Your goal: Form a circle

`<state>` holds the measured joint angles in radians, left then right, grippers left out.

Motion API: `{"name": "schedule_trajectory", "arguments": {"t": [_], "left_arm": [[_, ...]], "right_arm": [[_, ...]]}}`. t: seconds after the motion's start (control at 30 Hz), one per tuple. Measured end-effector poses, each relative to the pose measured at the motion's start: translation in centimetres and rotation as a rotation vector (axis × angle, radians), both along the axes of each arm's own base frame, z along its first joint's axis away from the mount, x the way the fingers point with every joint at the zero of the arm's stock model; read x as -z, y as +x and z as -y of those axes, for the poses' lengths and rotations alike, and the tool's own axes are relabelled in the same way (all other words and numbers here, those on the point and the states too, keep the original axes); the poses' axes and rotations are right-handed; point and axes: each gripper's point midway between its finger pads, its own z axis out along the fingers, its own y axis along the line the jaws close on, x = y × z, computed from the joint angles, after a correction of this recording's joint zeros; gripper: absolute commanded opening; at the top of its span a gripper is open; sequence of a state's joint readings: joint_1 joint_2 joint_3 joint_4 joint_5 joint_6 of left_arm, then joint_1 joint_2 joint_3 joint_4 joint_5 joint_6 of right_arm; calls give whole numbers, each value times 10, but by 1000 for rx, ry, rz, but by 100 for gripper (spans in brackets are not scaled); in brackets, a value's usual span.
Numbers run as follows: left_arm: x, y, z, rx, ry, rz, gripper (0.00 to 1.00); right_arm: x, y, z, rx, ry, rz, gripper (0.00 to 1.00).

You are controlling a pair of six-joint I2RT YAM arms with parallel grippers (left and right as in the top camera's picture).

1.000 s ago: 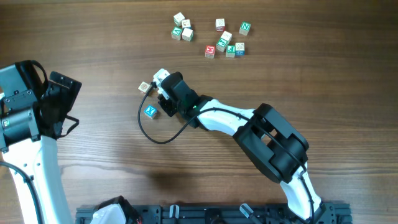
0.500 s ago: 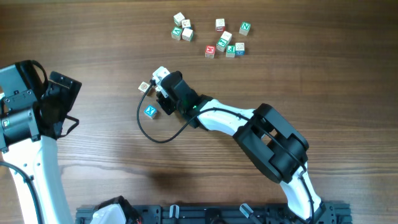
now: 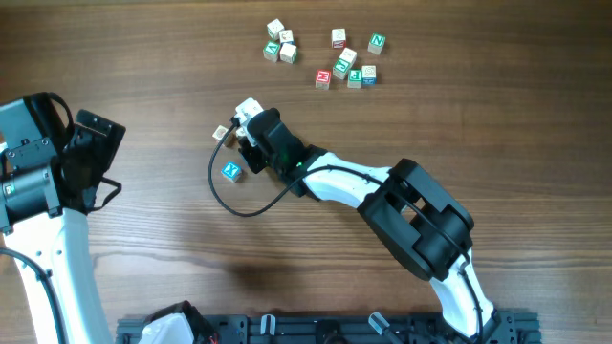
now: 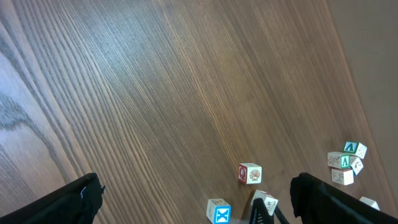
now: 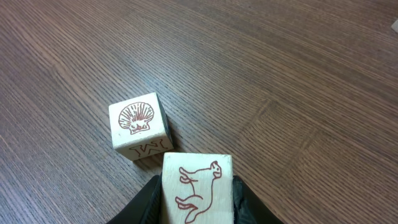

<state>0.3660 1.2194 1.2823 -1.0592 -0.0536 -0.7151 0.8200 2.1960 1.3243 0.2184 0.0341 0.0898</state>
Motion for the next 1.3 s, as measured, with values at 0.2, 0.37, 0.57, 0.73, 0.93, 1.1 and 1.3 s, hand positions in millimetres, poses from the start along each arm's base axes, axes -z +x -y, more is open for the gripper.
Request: {"name": "schedule_trajectory", "arguments": {"t": [0.2,0.37,0.57,0.73,0.93,1.1,1.3], "left_arm": [[0,0,0,0,0,0,100],[0,0,0,0,0,0,100],[0,0,0,0,0,0,100],[0,0,0,0,0,0,100],[0,0,0,0,0,0,100],[0,0,0,0,0,0,100],[0,0,0,0,0,0,100]], "right_arm": [[6,-1,1,0,-8,-7,26],[3,2,-2,5,12,3,26],[2,2,-2,9,19,1,27],[12,2,-2,13,18,-6,27],[12,3,-3,14,20,-6,27],[11,3,-3,14,23,-3,27],[13,4,-4,13,28,1,28]]}}
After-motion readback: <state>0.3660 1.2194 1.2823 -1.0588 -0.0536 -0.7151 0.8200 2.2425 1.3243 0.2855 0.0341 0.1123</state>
